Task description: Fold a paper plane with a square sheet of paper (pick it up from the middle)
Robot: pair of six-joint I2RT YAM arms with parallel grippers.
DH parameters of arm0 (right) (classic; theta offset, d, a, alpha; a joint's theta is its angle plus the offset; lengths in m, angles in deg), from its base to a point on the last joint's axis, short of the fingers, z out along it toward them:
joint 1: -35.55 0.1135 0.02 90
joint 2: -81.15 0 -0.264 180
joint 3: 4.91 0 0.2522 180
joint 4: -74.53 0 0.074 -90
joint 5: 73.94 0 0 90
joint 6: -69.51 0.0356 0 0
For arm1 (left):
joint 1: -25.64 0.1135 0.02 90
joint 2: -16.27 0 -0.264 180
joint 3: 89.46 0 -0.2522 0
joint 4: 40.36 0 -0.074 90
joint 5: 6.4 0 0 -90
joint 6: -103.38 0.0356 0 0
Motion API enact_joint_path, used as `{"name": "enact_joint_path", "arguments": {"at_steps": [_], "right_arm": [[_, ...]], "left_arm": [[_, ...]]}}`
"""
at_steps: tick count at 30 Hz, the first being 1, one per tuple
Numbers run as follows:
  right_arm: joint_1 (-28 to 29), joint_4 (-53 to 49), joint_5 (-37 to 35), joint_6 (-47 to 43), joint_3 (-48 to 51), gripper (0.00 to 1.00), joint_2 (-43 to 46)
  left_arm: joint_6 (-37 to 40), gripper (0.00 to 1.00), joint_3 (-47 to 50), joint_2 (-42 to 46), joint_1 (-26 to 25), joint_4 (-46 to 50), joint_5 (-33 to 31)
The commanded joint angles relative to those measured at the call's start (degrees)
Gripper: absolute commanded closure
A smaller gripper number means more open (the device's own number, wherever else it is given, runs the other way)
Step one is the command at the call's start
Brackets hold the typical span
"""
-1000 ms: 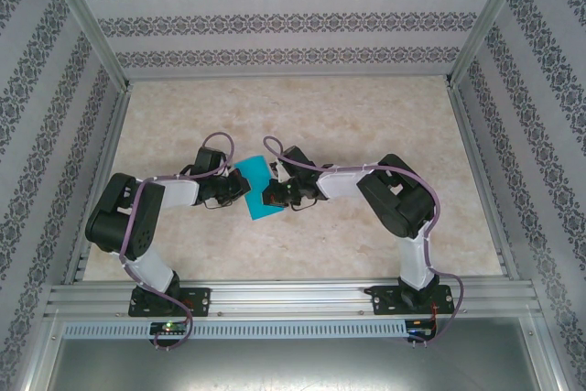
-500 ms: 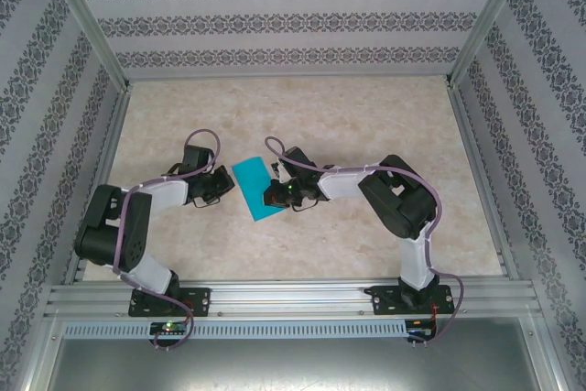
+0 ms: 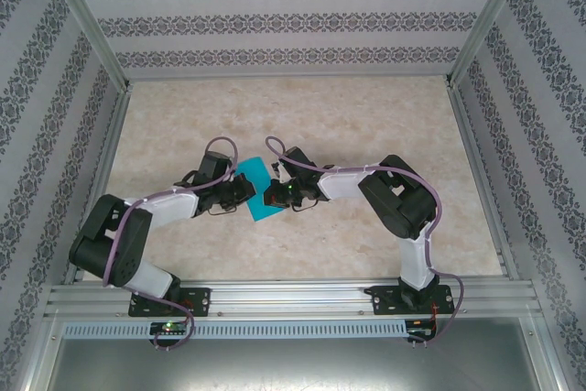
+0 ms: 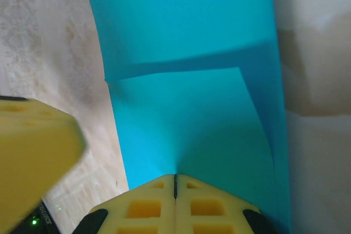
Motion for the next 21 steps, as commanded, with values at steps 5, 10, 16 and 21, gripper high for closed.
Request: {"name": "enact_joint_path", "arguments": {"at_steps": [5, 10, 16, 21], "right_arm": [[0.8, -5.8, -2.5, 0.3, 1.1, 1.0, -1.1], [0.9, -6.3, -2.6, 0.3, 1.2, 1.0, -0.8], [0.8, -6.4, -2.5, -0.1, 1.1, 1.0, -0.9], [0.8, -6.1, -2.5, 0.1, 1.4, 1.0, -1.0]], "left_arm": [[-1.9, 0.95, 1.3, -7.0, -0.3, -5.2, -1.5], [-1.7, 0.97, 1.5, -6.6, 0.4, -0.3, -8.5], [-0.9, 0.96, 2.7, -3.9, 3.3, 2.1, -10.0], [0.9, 0.95, 2.1, -3.5, 5.6, 2.7, -8.9]]}}
